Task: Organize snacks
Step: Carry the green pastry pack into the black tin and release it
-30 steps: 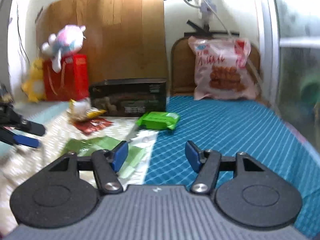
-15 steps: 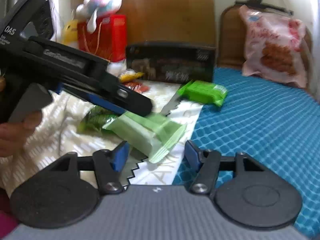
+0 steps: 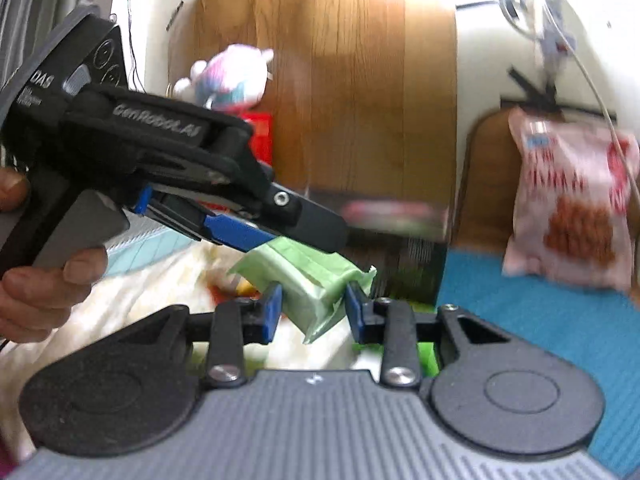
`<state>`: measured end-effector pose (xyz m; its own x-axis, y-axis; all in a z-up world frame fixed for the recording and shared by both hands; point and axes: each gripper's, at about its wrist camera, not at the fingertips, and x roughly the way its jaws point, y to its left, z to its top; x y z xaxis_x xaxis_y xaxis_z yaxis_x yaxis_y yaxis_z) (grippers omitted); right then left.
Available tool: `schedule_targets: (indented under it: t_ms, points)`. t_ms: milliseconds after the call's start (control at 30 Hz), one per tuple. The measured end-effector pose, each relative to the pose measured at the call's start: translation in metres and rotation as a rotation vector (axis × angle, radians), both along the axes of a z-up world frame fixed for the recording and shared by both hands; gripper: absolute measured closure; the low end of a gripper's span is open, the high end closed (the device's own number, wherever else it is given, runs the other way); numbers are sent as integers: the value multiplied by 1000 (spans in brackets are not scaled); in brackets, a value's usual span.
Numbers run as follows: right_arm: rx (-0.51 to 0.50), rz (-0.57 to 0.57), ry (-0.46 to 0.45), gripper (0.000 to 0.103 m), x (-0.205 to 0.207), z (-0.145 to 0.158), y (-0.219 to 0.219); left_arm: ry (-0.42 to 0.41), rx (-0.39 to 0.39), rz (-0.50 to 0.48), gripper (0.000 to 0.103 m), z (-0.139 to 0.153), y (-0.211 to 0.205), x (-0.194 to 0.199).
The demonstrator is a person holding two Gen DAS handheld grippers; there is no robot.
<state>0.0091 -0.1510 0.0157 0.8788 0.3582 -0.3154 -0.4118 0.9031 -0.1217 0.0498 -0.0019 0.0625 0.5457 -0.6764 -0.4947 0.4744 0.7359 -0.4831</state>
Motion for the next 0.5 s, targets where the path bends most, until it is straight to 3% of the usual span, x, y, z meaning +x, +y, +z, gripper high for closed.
schedule_targets:
  t_ms: [100,267,433,500]
  points:
    - [-30,-6,-59,66,35,13,3,-38,-8,31,27,22,4,28]
    - [-49,-38,-53,66,98,20,0,-97,-10,69,27,43,-1,86]
    - [-86,-87,-44,61,134,6,0,-73,7,144,26,31,-9,142]
    - [-33,-89,-41,61,130,6,-8,-61,19,187,25,23,-7,155]
